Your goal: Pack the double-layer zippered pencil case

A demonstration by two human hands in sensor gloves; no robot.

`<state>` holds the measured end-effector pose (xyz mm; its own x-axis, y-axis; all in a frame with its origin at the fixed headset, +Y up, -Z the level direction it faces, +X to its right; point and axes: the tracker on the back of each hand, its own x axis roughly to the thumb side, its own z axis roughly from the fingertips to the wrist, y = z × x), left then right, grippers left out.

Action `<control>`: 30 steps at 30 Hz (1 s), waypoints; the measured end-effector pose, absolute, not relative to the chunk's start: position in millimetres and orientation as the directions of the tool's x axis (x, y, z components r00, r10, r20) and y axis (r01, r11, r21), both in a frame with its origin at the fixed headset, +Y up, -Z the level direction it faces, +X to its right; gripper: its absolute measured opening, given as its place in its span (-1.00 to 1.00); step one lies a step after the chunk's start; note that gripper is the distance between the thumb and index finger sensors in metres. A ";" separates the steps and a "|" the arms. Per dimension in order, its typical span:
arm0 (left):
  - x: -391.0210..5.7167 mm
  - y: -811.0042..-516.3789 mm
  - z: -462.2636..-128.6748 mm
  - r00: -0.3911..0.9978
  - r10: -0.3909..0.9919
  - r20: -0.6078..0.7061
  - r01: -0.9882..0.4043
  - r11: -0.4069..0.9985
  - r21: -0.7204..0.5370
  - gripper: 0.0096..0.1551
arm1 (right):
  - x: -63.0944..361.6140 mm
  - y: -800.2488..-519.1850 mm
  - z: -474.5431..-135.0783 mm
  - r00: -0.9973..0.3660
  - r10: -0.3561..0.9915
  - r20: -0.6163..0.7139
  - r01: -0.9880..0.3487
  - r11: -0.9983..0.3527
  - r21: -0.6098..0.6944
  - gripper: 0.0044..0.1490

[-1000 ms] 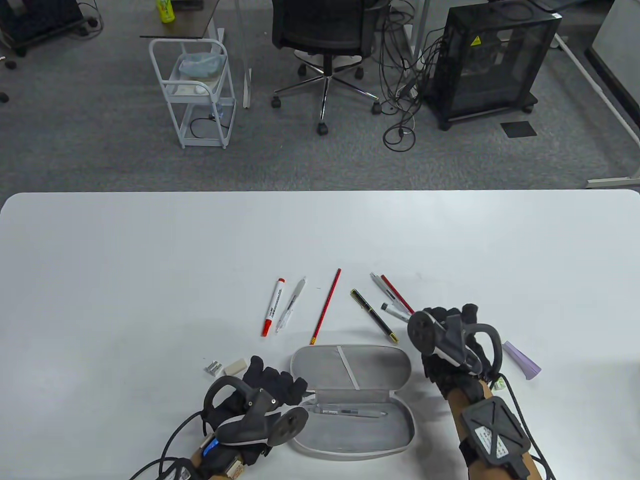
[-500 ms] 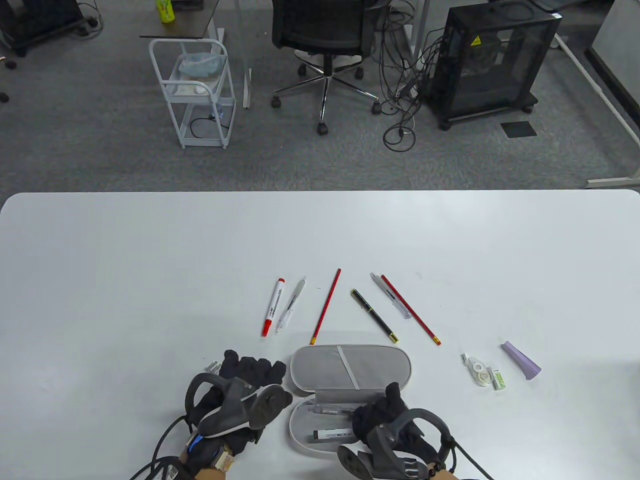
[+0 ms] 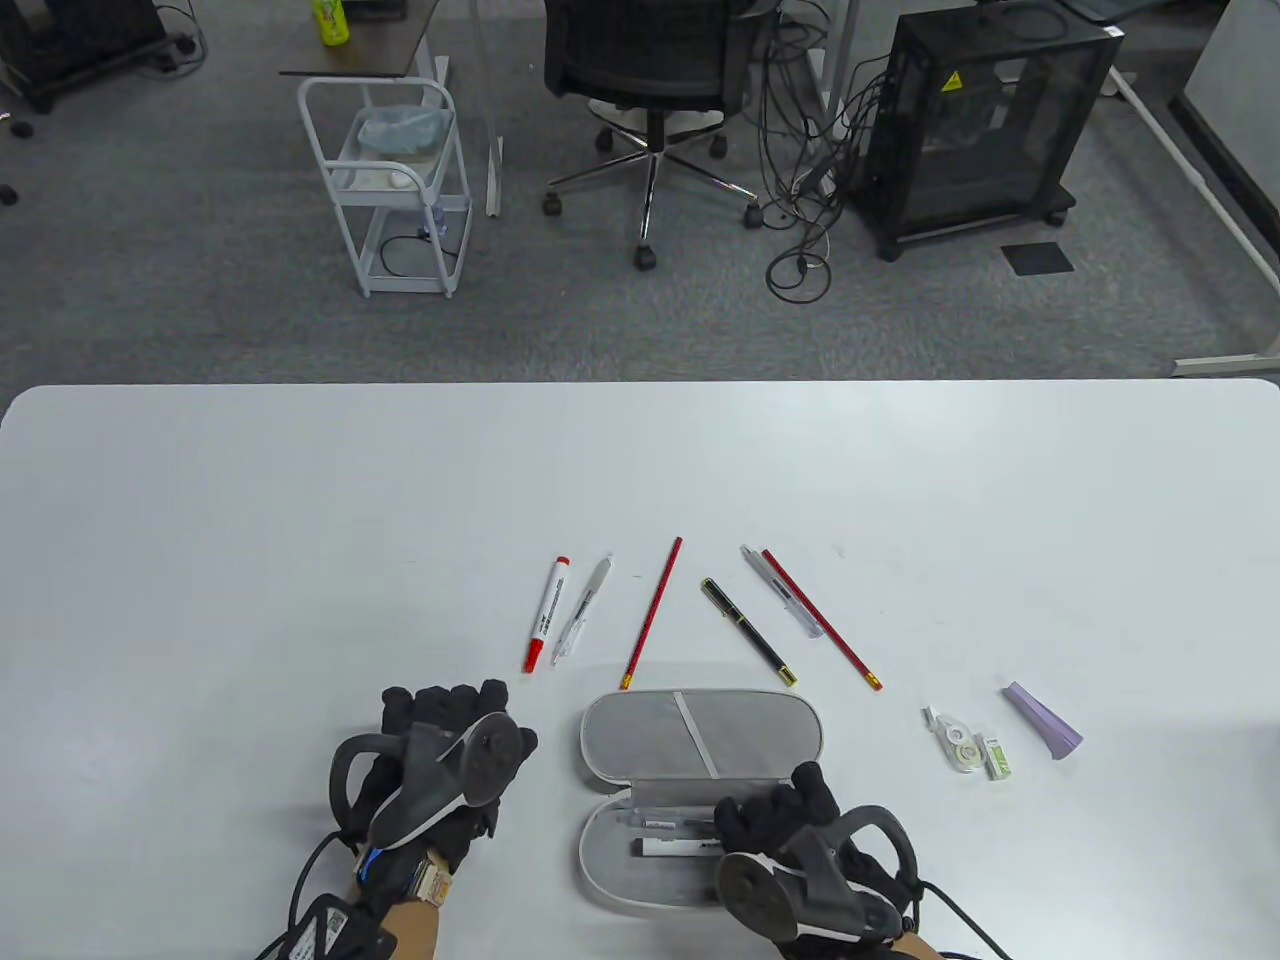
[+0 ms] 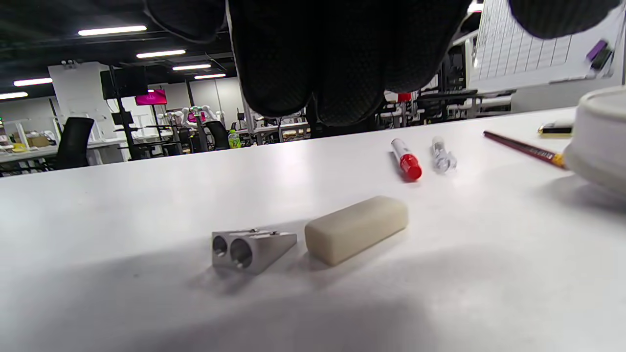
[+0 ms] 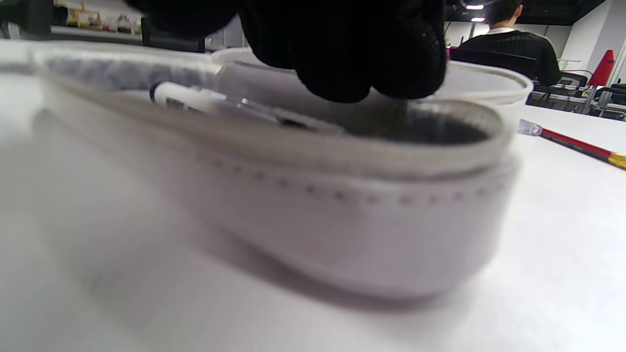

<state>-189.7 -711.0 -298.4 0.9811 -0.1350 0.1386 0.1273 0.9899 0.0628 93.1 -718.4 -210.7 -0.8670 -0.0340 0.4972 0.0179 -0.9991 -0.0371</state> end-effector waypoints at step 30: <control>-152.7 -751.7 -441.9 0.959 -0.229 -0.169 0.200 0.965 -0.172 -0.48 | 116.8 -687.5 -195.8 -0.870 0.065 0.489 -0.176 -0.967 -0.185 -0.25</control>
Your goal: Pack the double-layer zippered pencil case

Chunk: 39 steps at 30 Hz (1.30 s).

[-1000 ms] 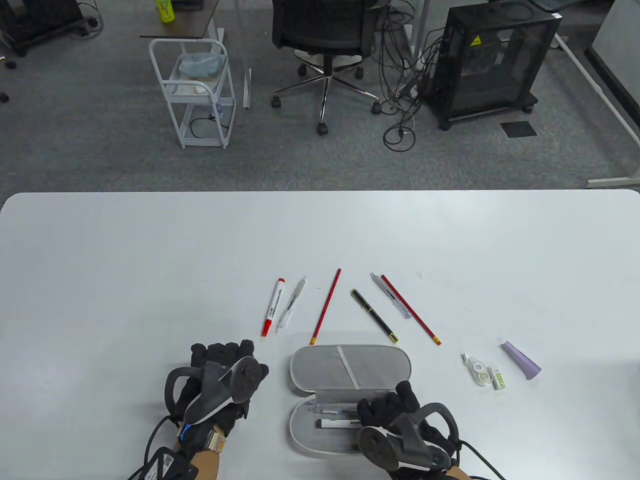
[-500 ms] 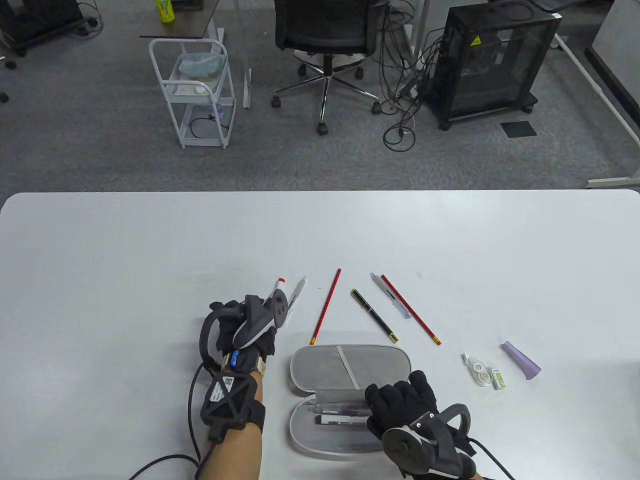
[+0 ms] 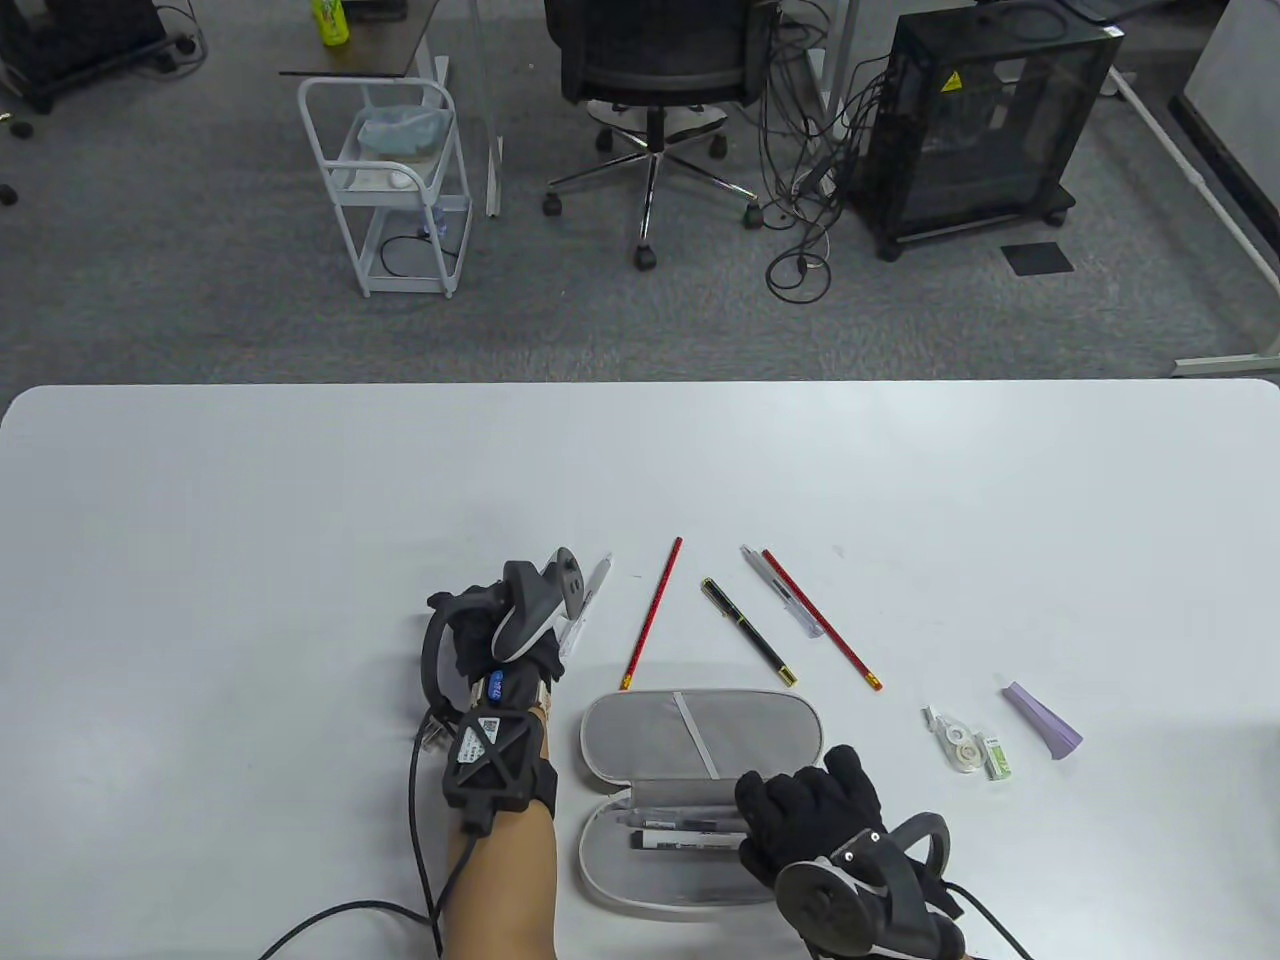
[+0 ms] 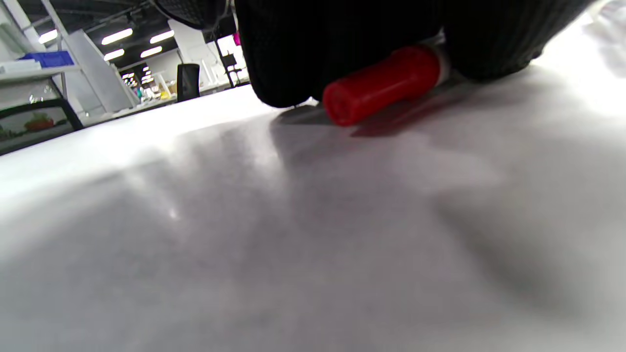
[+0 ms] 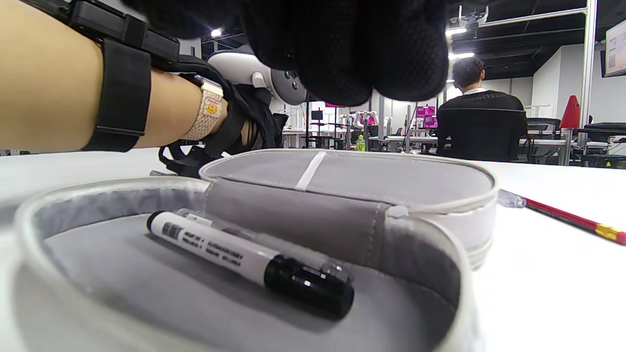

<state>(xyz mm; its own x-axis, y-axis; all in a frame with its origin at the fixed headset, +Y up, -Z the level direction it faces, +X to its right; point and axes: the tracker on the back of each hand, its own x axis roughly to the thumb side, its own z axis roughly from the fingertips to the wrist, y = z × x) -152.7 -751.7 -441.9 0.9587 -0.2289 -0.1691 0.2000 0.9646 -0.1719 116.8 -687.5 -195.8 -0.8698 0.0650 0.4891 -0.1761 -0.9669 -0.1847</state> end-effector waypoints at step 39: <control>-62.9 -735.8 -219.9 0.617 -0.341 0.709 0.178 0.938 0.296 -0.37 | 208.8 -722.4 -275.7 -0.967 0.251 0.036 -0.253 -0.961 -0.109 -0.19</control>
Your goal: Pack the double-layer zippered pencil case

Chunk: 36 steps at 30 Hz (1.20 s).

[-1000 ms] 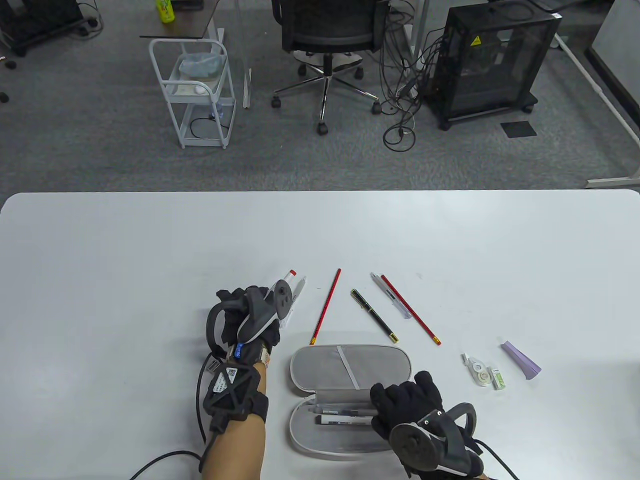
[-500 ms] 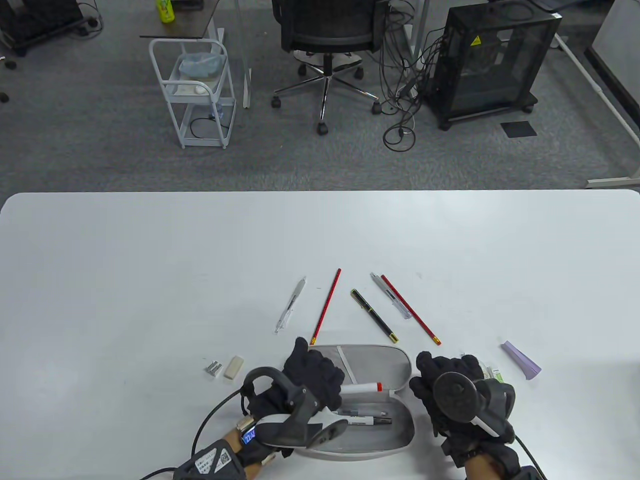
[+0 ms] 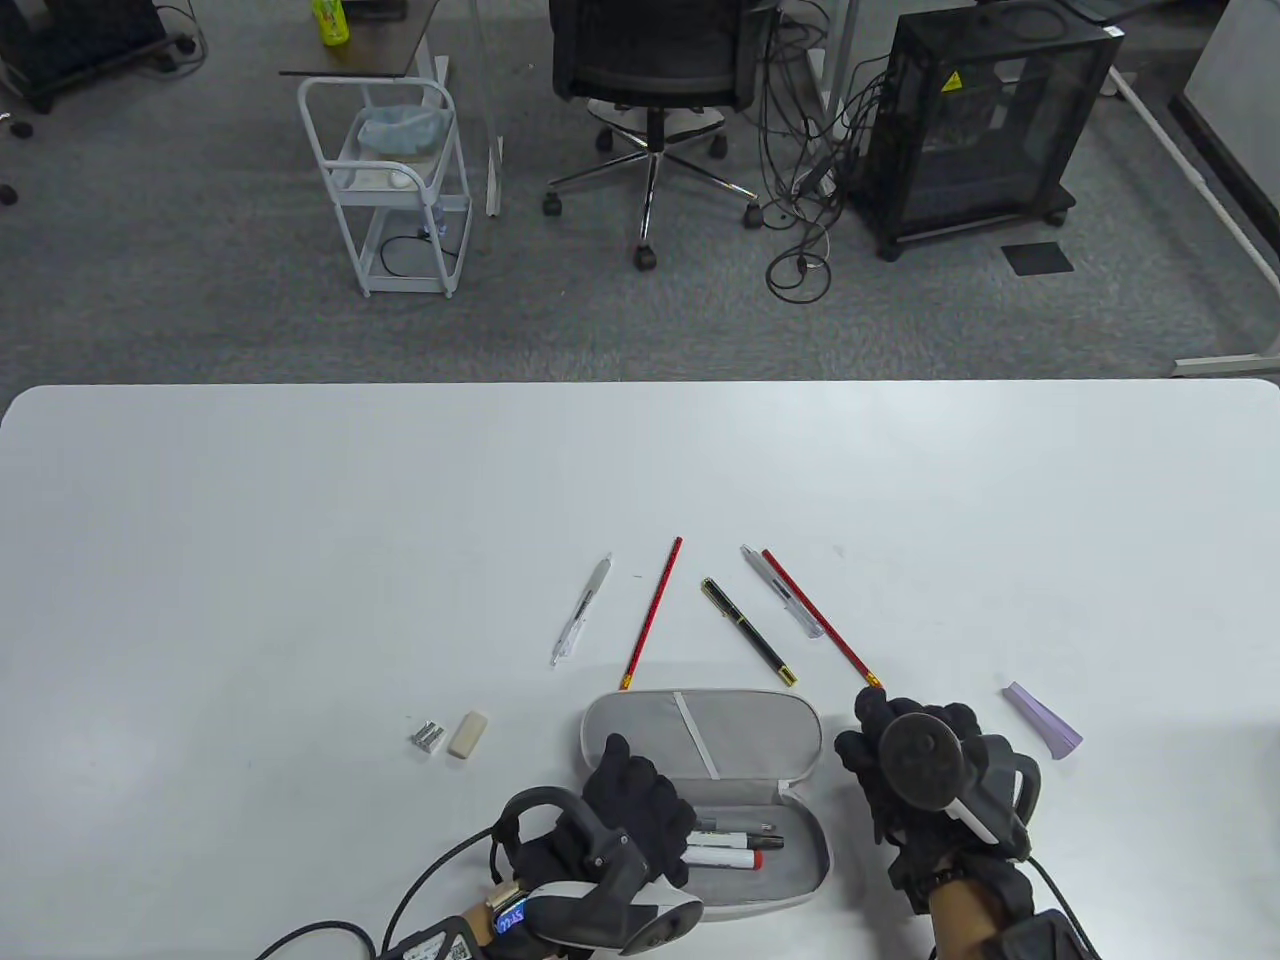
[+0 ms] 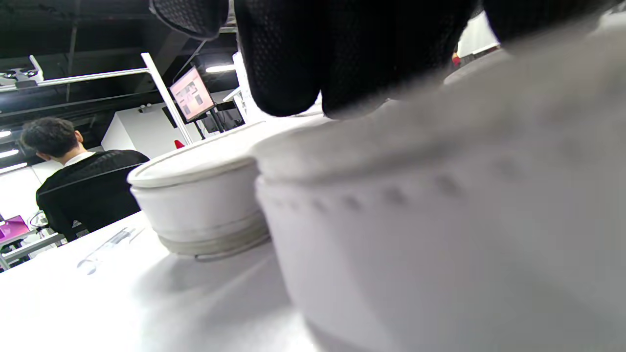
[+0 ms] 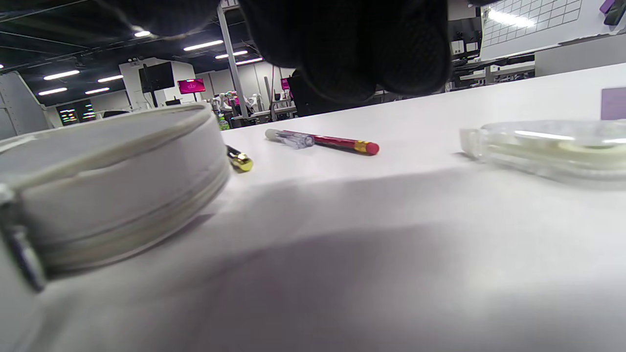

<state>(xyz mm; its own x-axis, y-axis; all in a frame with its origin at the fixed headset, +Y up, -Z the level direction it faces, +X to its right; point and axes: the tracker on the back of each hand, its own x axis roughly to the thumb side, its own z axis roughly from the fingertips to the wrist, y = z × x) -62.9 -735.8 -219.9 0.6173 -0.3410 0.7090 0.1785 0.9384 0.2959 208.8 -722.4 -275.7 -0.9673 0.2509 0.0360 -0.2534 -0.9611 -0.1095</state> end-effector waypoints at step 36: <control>-223.4 -696.5 -298.2 0.984 -0.034 0.174 0.003 0.985 0.172 -0.39 | 187.7 -741.4 -426.5 -0.927 -0.334 -0.169 0.262 -0.901 0.344 -0.38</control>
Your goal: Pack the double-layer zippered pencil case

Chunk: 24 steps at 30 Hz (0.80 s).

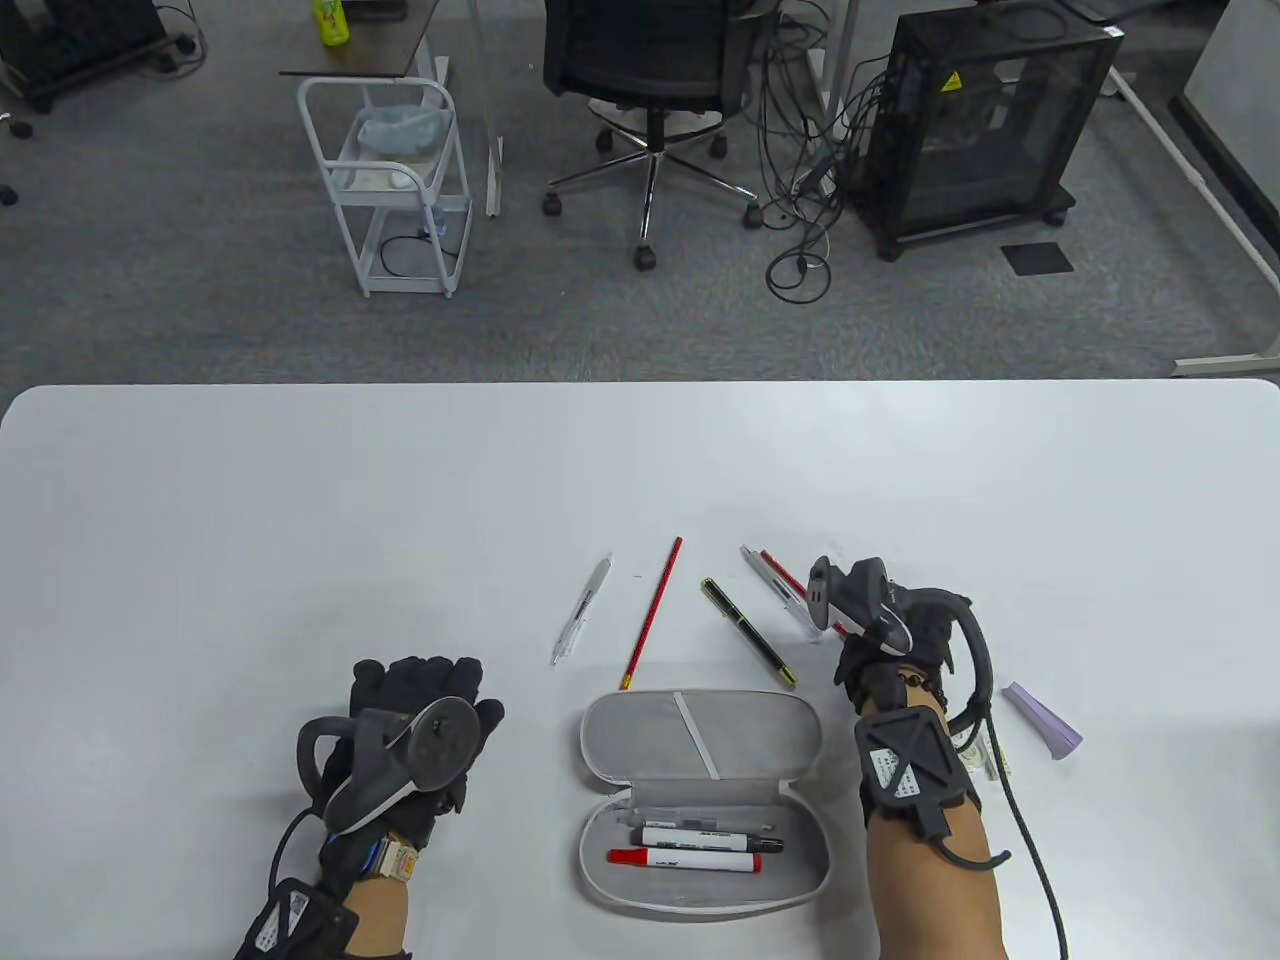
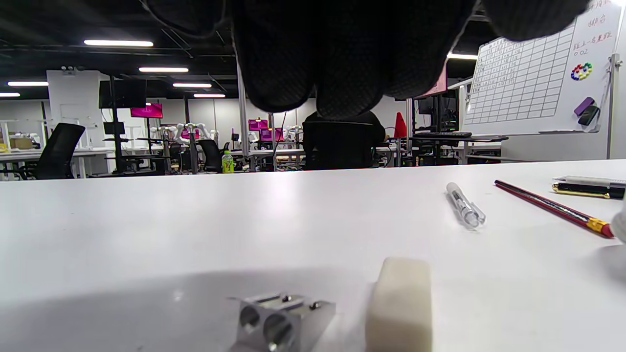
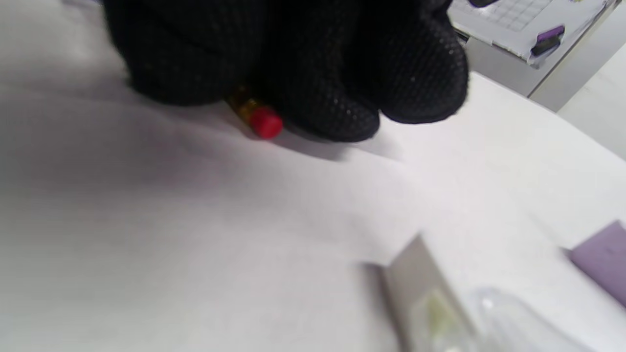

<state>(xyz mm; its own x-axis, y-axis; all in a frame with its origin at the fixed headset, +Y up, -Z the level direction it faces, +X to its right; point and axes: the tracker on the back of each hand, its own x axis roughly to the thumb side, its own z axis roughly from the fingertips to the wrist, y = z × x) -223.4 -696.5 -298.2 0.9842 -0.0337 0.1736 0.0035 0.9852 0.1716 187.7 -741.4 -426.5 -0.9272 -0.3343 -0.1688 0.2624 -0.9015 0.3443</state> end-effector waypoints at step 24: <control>-218.5 -700.6 -299.6 0.980 -0.035 0.196 0.008 0.990 0.138 -0.40 | 126.9 -679.9 -295.5 -0.881 -0.176 0.439 0.169 -0.984 -0.055 -0.34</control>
